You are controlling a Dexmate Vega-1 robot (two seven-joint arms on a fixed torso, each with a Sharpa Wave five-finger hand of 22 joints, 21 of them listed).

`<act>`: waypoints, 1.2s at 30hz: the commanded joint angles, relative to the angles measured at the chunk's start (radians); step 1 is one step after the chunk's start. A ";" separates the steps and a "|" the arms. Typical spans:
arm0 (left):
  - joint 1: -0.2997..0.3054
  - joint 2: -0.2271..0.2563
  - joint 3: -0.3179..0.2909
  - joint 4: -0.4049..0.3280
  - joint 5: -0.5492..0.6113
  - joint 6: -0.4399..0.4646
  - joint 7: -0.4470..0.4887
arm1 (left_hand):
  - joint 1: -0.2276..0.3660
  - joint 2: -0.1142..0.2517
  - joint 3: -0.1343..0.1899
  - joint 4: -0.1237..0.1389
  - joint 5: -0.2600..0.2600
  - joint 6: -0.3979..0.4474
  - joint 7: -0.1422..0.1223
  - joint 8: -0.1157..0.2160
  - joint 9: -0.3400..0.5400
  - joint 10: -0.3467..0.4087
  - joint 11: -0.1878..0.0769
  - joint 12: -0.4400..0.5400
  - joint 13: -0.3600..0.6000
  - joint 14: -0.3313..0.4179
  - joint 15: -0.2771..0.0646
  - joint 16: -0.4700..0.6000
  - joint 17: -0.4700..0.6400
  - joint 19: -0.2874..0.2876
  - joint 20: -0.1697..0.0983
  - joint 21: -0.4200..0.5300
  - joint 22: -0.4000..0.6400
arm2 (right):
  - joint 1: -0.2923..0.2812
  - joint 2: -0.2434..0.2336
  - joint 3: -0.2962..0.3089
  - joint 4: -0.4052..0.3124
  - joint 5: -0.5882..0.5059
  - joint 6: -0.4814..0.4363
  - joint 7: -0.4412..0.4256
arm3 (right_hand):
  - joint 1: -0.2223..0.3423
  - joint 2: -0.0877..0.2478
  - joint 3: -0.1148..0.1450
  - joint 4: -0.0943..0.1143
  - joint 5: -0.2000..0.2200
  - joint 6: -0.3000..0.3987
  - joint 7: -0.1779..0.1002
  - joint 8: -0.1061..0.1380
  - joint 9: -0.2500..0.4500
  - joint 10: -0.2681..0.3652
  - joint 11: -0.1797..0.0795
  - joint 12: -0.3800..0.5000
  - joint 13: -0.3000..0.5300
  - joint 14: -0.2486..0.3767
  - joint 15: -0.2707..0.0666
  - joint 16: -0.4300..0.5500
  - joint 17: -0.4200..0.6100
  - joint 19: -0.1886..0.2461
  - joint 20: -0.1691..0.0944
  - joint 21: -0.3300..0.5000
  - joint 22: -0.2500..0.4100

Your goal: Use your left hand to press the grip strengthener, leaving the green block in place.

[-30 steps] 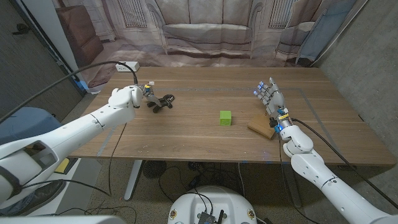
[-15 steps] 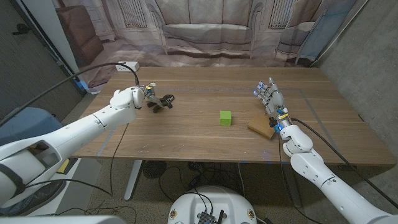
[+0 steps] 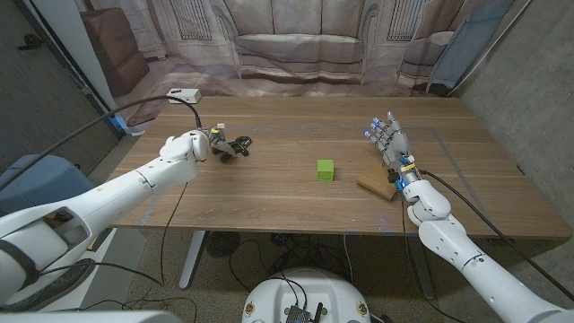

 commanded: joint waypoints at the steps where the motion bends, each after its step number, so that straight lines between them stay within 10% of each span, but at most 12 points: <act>1: 0.027 -0.007 -0.011 0.017 -0.041 -0.003 0.070 | 0.010 0.009 0.003 -0.007 0.006 0.010 -0.003 0.006 0.003 0.008 -0.008 0.004 0.005 0.006 -0.010 0.005 0.001 0.007 -0.007 0.000 0.003 | 0.003 -0.003 -0.002 -0.002 -0.005 -0.005 -0.003 | 0.002 0.010 -0.003 -0.005 -0.003 0.007 -0.003 0.000 0.004 0.007 0.001 -0.003 0.003 0.009 0.002 0.002 0.005 0.007 0.004 -0.002 0.002; 36: 0.014 -0.006 0.027 0.031 -0.073 0.015 0.026 | 0.163 0.076 0.061 -0.057 0.010 0.020 -0.009 0.004 0.003 0.023 -0.020 0.000 0.005 0.020 -0.037 0.003 0.000 0.055 -0.002 0.002 0.000 | -0.003 0.004 0.000 -0.017 0.011 -0.015 -0.011 | 0.001 0.009 -0.006 -0.005 -0.004 0.009 -0.005 0.000 0.004 0.011 0.001 -0.003 0.003 0.014 0.004 0.002 0.006 0.011 0.013 -0.001 0.002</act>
